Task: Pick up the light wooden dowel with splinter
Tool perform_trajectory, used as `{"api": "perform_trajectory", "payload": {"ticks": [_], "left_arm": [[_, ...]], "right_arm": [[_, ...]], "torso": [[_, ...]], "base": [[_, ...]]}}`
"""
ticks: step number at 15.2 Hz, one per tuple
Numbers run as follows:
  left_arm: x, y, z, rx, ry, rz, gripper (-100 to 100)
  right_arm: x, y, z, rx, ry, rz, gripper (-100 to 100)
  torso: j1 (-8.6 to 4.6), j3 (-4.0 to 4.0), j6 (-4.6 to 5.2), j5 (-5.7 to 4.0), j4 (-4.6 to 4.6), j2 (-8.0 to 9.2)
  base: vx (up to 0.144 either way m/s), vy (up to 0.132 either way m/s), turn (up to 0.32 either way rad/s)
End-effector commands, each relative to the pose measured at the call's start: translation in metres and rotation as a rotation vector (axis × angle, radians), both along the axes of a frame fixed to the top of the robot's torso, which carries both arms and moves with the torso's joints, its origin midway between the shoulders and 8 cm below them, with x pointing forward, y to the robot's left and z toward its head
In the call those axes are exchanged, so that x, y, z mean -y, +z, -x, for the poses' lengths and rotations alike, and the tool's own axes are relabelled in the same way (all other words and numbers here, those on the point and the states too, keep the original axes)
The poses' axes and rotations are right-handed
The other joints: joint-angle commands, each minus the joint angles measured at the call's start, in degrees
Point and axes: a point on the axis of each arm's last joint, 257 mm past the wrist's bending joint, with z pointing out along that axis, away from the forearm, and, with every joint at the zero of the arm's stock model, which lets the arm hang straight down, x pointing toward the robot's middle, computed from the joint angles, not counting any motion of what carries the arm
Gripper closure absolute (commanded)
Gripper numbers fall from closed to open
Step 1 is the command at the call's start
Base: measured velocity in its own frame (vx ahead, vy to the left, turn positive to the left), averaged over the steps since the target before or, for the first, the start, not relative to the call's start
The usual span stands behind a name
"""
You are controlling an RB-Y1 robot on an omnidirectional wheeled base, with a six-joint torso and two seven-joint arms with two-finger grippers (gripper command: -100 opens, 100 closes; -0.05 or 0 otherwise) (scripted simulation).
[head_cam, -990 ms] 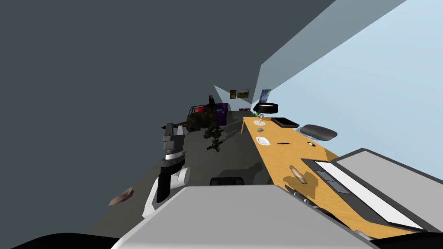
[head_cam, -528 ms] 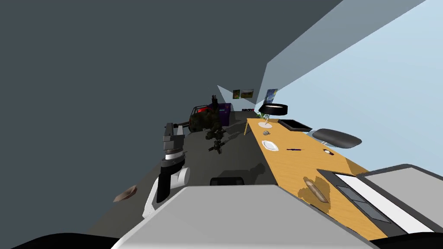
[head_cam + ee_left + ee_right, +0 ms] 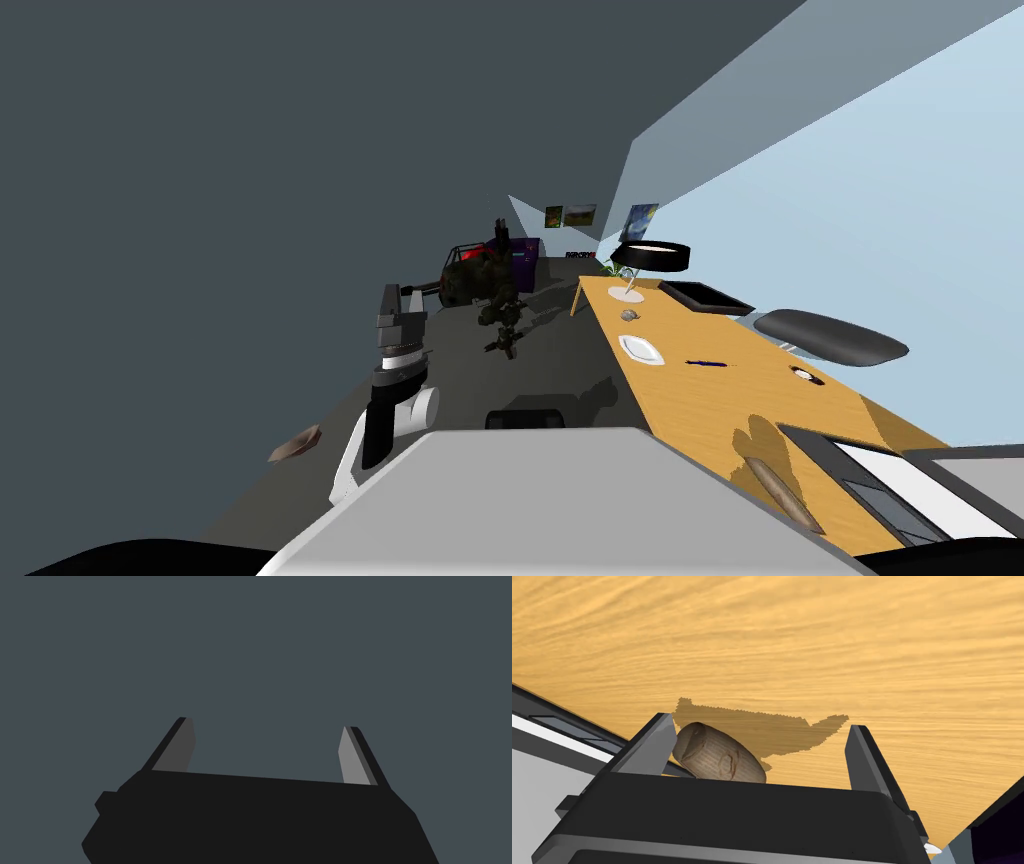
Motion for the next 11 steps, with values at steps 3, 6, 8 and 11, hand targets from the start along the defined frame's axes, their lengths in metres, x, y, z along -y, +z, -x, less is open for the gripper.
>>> {"api": "perform_trajectory", "payload": {"ticks": [3,6,8,11], "left_arm": [[0.000,0.000,0.000,0.000,0.000,0.000,0],[0.000,0.000,0.000,0.000,0.000,0.000,0],[0.000,0.000,0.000,0.000,0.000,0.000,0],[0.000,0.000,0.000,0.000,0.000,0.000,0]], "right_arm": [[0.020,0.005,0.035,-0.079,-0.010,0.041,-100],[0.032,0.009,0.062,-0.146,-0.016,0.073,-100],[0.041,0.013,0.087,-0.208,-0.020,0.099,-100],[0.049,0.018,0.112,-0.269,-0.025,0.123,-100]], "torso": [[0.01,0.00,-0.02,0.02,0.00,-0.02],[-0.03,-0.04,-0.02,0.01,-0.01,-0.08],[-0.02,-0.02,-0.02,0.00,0.00,-0.06],[-0.06,-0.09,-0.04,0.00,-0.03,-0.18]], "base": [[0.089,0.007,0.087],[0.106,-0.004,0.081],[0.114,-0.001,0.093],[0.125,-0.014,0.085]]}}
